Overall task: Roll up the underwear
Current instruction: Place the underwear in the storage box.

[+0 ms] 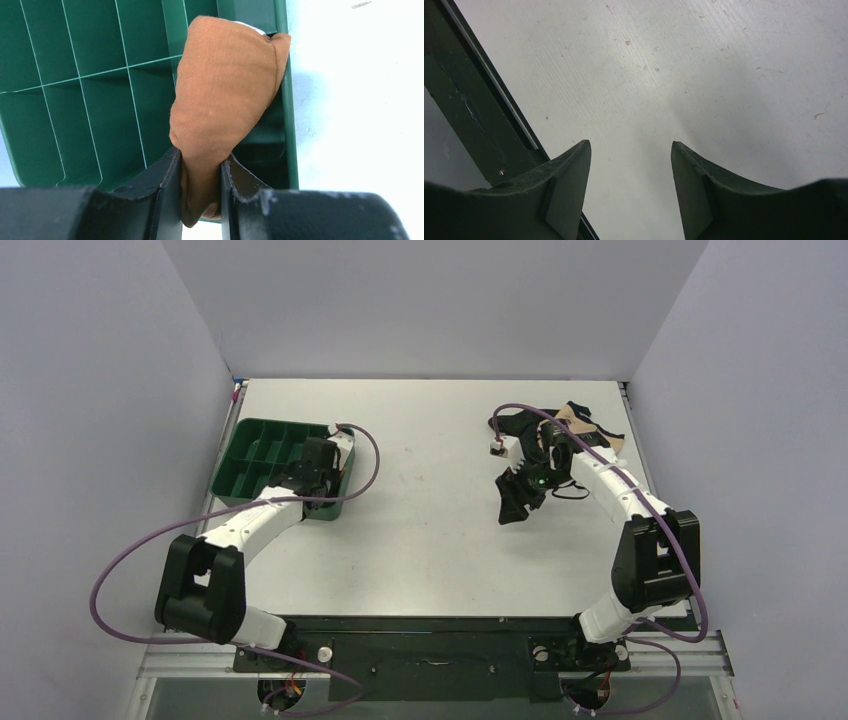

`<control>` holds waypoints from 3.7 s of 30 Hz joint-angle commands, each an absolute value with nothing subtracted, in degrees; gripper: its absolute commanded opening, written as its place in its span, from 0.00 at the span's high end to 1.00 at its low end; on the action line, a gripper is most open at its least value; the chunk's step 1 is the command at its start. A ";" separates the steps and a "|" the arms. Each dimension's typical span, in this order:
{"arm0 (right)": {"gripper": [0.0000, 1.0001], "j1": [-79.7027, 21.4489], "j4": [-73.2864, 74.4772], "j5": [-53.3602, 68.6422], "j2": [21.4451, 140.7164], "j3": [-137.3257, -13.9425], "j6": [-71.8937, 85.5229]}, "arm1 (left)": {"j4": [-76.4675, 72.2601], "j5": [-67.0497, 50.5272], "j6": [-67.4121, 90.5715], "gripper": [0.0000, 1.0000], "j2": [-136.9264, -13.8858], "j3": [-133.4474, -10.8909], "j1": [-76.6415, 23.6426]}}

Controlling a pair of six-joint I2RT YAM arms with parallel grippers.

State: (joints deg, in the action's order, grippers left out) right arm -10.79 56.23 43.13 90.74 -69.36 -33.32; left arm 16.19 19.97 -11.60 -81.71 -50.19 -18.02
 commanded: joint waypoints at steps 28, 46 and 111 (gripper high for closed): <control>0.44 -9.82 56.53 45.18 91.82 -69.83 -33.93 | 33.92 9.55 -4.22 1.00 -92.48 -65.82 -19.29; 0.44 -17.54 47.28 44.23 94.53 -70.35 -25.98 | 43.20 2.85 3.25 1.00 -101.03 -73.86 -19.01; 0.54 -37.10 -42.26 49.44 131.49 -85.18 58.71 | 51.65 -9.66 13.14 1.00 -106.85 -85.31 -22.44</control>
State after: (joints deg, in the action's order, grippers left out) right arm -36.18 -29.08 46.15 132.05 -84.44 53.65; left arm 49.06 -0.32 11.73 -105.30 -84.49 -20.29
